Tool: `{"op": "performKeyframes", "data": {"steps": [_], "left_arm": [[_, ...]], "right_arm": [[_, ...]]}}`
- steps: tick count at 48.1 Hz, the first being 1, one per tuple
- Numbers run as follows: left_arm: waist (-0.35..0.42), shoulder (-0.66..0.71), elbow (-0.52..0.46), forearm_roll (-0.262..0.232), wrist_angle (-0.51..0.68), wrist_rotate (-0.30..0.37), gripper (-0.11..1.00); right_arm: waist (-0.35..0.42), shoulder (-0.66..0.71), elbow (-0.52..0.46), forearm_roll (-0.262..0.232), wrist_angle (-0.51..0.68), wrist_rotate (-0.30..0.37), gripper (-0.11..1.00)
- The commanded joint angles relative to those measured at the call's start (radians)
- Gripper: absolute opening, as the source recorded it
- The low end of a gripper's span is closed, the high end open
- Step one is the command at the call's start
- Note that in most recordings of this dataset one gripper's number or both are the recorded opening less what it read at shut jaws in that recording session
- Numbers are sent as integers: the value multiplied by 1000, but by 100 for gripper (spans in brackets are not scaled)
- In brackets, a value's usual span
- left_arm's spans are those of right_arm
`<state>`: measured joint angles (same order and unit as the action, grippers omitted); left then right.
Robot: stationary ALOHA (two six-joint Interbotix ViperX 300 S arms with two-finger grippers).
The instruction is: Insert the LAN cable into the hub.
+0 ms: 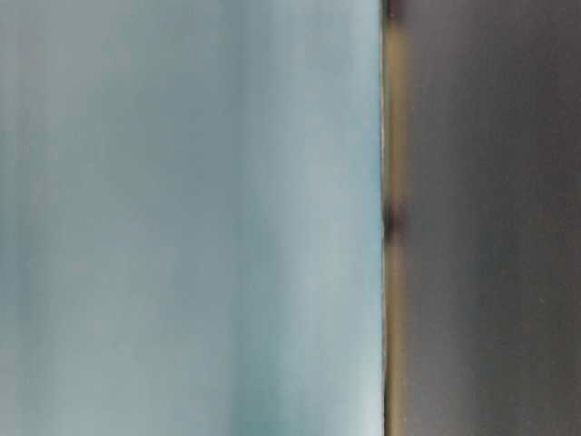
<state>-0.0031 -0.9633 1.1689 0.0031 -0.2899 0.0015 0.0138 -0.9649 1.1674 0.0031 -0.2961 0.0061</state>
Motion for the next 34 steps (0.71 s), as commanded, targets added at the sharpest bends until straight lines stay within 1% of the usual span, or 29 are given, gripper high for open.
{"op": "performKeyframes", "data": {"steps": [1, 3, 5, 10, 11, 12, 16, 19, 22, 26, 32, 34], "left_arm": [[3, 9, -2, 41, 43, -11, 6], [2, 15, -2, 43, 72, -17, 8], [-2, 26, -2, 41, 95, -28, 18], [-3, 81, 2, 41, 112, -77, 48], [-3, 94, 0, 43, 110, -89, 53], [-2, 109, 0, 41, 110, -97, 56], [-6, 166, -12, 41, 110, -118, 51], [-15, 195, -29, 43, 109, -114, 48], [-25, 210, -48, 43, 109, -104, 45], [-32, 216, -63, 43, 109, -86, 36], [-35, 196, -60, 43, 112, -74, 10], [-35, 186, -58, 43, 115, -75, 4]], "right_arm": [[-12, 5, -2, 2, -2, 3, 3], [-12, 8, 11, 9, -2, 5, 5], [-12, 12, 25, 23, 0, 12, 15], [-12, 41, 43, 57, 9, 41, 46], [-12, 49, 46, 60, 11, 48, 50], [-12, 58, 49, 60, 11, 54, 51], [-11, 100, 51, 60, 5, 67, 50], [-6, 123, 44, 55, 5, 64, 48], [2, 141, 35, 51, 5, 61, 43], [9, 153, 17, 46, 12, 58, 30], [20, 153, 6, 46, 26, 58, 3], [20, 150, 5, 46, 32, 58, -1]]}}
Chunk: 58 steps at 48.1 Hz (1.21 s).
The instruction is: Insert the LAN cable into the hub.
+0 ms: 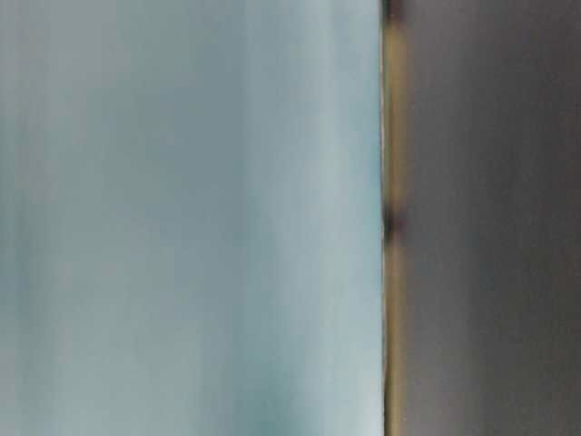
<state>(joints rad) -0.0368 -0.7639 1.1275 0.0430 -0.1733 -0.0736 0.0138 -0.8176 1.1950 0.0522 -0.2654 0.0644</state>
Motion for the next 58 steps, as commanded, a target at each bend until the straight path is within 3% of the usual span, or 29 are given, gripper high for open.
{"op": "performKeyframes", "data": {"steps": [1, 13, 26, 37, 42, 52, 58], "left_arm": [[-2, -15, -15, 3, -2, 0, 1], [-17, 26, -15, 3, -23, -6, 1], [-15, 92, 71, 3, -348, -32, 0], [-18, 209, 118, 3, -476, -80, 1], [-15, 258, 126, 3, -528, -87, 16], [-15, 367, 170, 3, -663, -163, 75], [-37, 454, 207, 3, -724, -195, 69]], "right_arm": [[20, 3, -23, -3, 5, 2, -1], [21, -3, -28, -2, 9, 9, -1], [21, -38, -41, 2, 14, 17, -1], [21, -103, -55, 8, 32, 18, -1], [21, -123, -57, 20, 54, 20, -1], [21, -132, -60, 34, 87, 57, -1], [21, -132, -60, 34, 91, 66, -1]]}}
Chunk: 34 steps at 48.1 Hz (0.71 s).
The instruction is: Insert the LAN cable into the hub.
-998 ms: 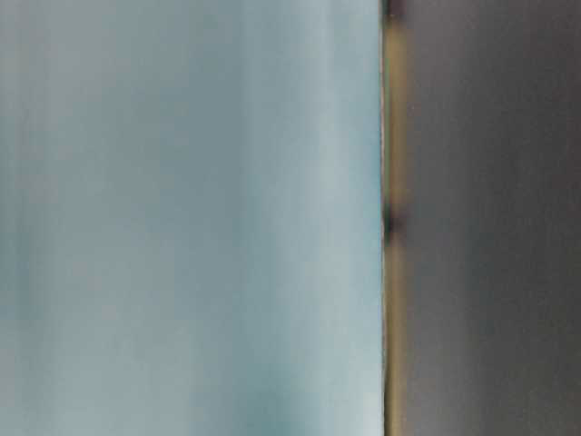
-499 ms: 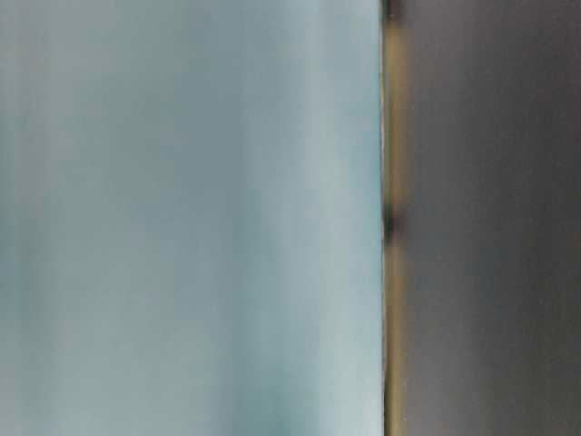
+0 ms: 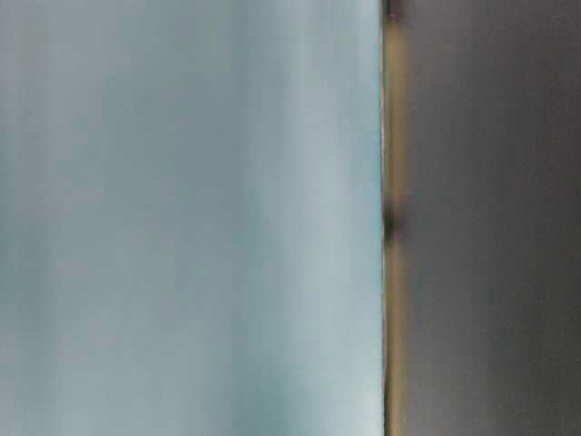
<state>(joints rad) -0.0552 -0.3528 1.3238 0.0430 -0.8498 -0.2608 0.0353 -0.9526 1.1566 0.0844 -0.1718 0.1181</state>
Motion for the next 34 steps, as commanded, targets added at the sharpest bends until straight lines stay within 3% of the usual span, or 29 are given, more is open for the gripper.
{"op": "performKeyframes", "data": {"steps": [1, 10, 23, 34], "left_arm": [[-23, 57, 14, 3, -66, -8, 67], [-32, 210, 21, 3, -225, -9, 63], [-38, 480, -75, 3, -310, -14, 63], [-46, 606, -147, 3, -362, -15, 63]], "right_arm": [[0, 3, -23, 2, -3, 12, -1], [0, 3, -29, 3, 2, 14, -1], [0, 2, -37, 11, 21, 35, -1], [9, -3, -37, 11, 51, 64, -1]]}}
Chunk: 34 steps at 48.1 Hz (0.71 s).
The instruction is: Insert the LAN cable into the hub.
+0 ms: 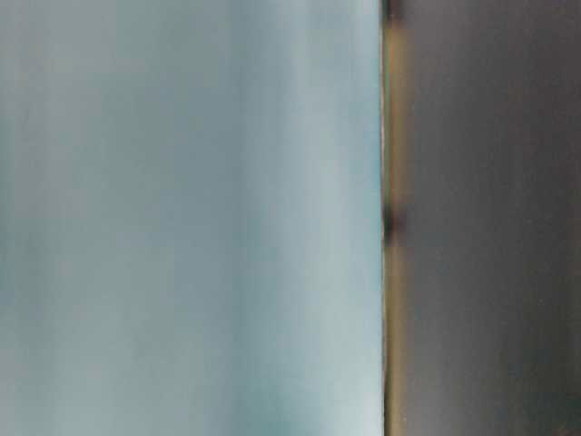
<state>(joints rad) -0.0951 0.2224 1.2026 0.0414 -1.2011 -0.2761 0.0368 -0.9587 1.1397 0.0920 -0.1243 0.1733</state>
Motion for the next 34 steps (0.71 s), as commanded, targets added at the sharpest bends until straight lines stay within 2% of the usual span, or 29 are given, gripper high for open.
{"op": "performKeyframes", "data": {"steps": [1, 27, 31, 34], "left_arm": [[-8, 35, -29, 5, -8, 0, 63], [-25, 156, -75, 5, 75, 0, 60], [-34, 155, -80, 5, 83, 15, 54], [-38, 155, -84, 5, 83, 25, 43]], "right_arm": [[8, 2, -21, 3, 8, 9, -1], [9, -18, -26, 3, 31, 15, -1], [9, -20, -28, 3, 31, 25, -1], [11, -20, -28, 3, 32, 31, -1]]}}
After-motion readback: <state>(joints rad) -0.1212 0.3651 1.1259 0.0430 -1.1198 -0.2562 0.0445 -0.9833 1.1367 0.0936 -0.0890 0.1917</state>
